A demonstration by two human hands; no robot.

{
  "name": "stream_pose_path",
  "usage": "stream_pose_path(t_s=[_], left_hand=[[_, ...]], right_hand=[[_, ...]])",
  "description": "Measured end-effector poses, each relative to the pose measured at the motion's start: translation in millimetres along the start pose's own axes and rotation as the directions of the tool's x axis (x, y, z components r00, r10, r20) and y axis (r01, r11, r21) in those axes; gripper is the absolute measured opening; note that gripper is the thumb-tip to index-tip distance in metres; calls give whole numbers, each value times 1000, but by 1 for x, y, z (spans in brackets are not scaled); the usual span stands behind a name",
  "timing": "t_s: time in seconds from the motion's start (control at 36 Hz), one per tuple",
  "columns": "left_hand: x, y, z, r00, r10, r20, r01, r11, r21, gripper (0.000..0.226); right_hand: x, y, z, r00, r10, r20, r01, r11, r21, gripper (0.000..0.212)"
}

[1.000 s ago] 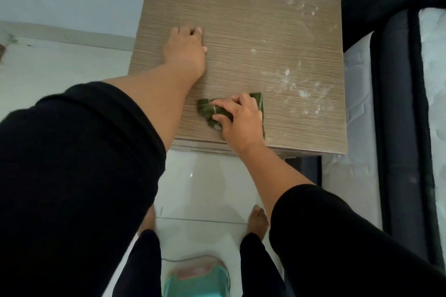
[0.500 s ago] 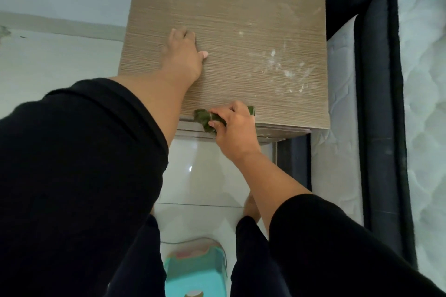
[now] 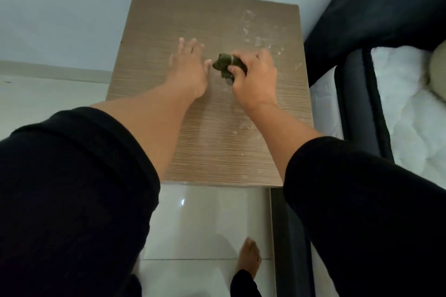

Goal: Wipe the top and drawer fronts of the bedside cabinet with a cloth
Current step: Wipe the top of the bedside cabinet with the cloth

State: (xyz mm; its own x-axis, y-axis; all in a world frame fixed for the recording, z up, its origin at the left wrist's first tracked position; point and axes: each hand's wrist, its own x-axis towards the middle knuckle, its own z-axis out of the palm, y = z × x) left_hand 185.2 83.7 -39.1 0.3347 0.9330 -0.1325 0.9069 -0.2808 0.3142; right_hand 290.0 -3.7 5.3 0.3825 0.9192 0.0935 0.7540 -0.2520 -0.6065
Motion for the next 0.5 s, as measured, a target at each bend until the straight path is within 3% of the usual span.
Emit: stream_pose_path(t_s=[0.33,0.5], left_hand=[[82,2,22,998,39,54,-39,999,5,55],[108,-4,37,999,36,-5,-36,999,34,53]], right_hand=[[130,22,18,994,15,-105,-11,999,41,26],[181,32,30,994,4,-110,1,999,48,24]])
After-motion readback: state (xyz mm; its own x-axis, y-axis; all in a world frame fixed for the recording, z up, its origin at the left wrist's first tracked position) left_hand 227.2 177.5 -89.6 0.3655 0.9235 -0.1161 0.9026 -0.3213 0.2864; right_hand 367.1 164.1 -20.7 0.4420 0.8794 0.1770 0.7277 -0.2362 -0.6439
